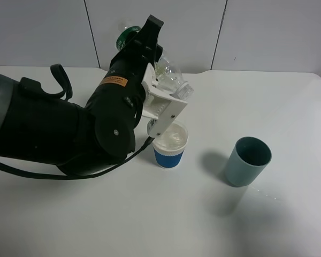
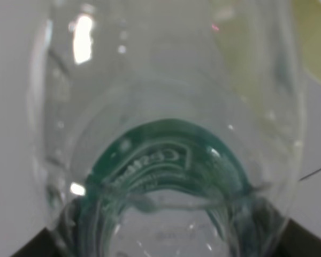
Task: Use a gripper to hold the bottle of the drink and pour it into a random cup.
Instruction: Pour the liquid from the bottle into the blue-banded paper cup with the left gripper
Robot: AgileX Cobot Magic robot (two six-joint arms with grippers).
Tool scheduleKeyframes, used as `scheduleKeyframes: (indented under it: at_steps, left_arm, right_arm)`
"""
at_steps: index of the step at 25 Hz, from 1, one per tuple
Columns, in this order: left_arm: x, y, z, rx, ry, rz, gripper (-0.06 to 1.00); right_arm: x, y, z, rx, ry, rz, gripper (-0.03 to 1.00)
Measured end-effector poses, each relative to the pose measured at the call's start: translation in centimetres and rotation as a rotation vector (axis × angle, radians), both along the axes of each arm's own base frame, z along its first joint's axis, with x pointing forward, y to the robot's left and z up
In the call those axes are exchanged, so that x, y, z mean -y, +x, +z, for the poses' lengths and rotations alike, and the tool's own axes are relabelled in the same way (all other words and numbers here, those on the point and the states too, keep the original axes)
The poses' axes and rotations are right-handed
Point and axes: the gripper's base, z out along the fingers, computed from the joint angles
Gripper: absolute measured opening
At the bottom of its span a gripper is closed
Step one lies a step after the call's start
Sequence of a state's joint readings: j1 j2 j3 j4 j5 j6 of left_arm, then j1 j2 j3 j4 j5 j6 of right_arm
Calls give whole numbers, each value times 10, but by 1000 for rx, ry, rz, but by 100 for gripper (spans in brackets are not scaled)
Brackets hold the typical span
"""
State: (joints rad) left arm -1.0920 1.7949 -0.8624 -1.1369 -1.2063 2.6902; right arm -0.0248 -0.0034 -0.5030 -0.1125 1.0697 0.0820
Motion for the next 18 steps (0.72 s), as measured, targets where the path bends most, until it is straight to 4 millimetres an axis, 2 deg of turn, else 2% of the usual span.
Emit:
scheduleKeyframes:
  at_steps: [18]
  left_arm:
    - [1, 5, 7, 60, 24, -49, 51]
  right_arm:
    - [0, 0, 0, 0, 0, 0, 63]
